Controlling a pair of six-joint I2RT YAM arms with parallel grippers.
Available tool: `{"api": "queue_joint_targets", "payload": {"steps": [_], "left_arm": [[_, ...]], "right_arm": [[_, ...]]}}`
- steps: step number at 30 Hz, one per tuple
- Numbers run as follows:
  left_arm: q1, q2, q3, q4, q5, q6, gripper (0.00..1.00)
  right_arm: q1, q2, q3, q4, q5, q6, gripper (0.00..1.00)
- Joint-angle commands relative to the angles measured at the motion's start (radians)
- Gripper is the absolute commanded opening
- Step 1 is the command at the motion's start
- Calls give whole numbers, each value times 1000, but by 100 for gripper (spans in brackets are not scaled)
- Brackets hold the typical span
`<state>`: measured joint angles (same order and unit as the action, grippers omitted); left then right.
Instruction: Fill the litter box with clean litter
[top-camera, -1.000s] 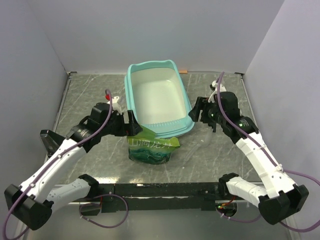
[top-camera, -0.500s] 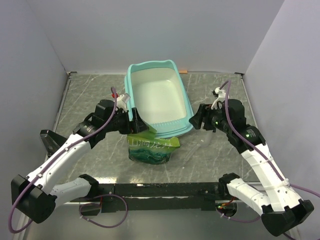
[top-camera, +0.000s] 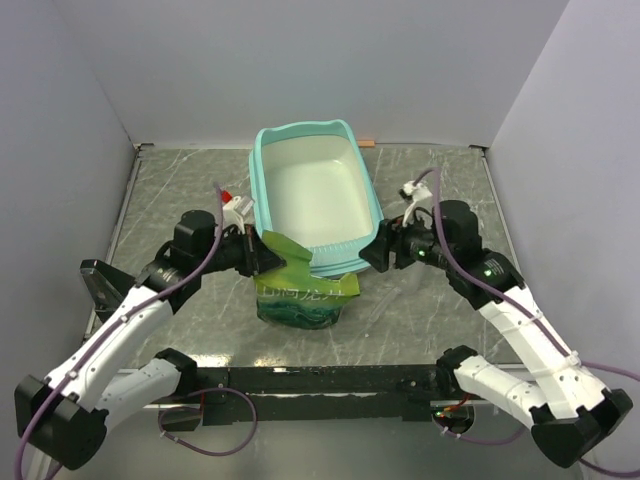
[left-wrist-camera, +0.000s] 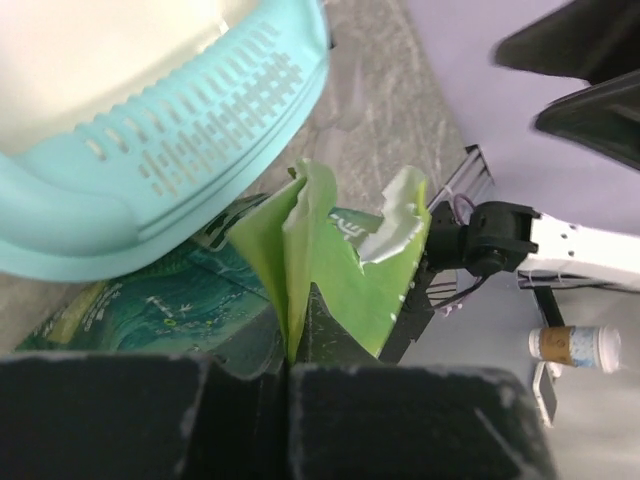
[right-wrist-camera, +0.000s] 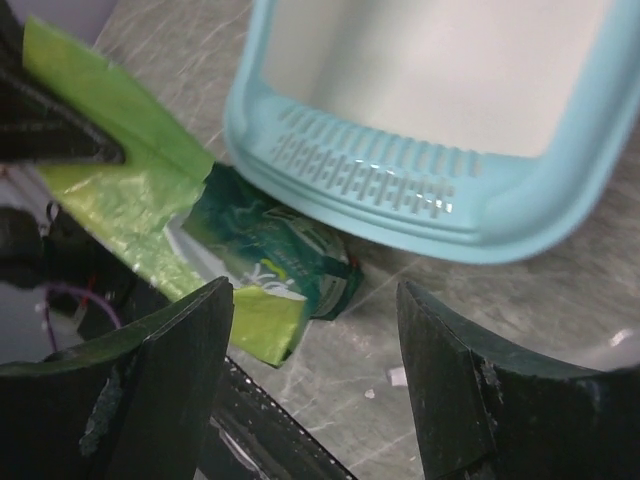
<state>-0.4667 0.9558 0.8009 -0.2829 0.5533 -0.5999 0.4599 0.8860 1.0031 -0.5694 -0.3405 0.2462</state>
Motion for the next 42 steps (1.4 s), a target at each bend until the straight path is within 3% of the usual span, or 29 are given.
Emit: {"api": "queue_joint_targets", "payload": {"steps": [1,9,15,19,29,36,39,42], "left_arm": [[31,-124,-2,203,138,55,1],[37,-264,-149,418,221,58,1],[39,-337,-244,534,238,63,1],[40,-373,-269,570,224,69,1],[40,-402,-272,538,201,97,1],[40,-405,-275,545,208,91,1],[40,-414,-276,541,201,94,1],[40,-425,-269,512,172,103,1]], "right_arm": [[71,59,58,120,-130,-137,74],[103,240,156,183,-411,-484,79],[103,447,310,-22,-733,-720,81],[111,550,411,-138,-834,-788,81],[266,620,374,-116,-809,-785,80],[336,636,332,-6,-726,-716,76],[347,649,330,34,-686,-682,67],[364,663,342,64,-642,-648,20]]}}
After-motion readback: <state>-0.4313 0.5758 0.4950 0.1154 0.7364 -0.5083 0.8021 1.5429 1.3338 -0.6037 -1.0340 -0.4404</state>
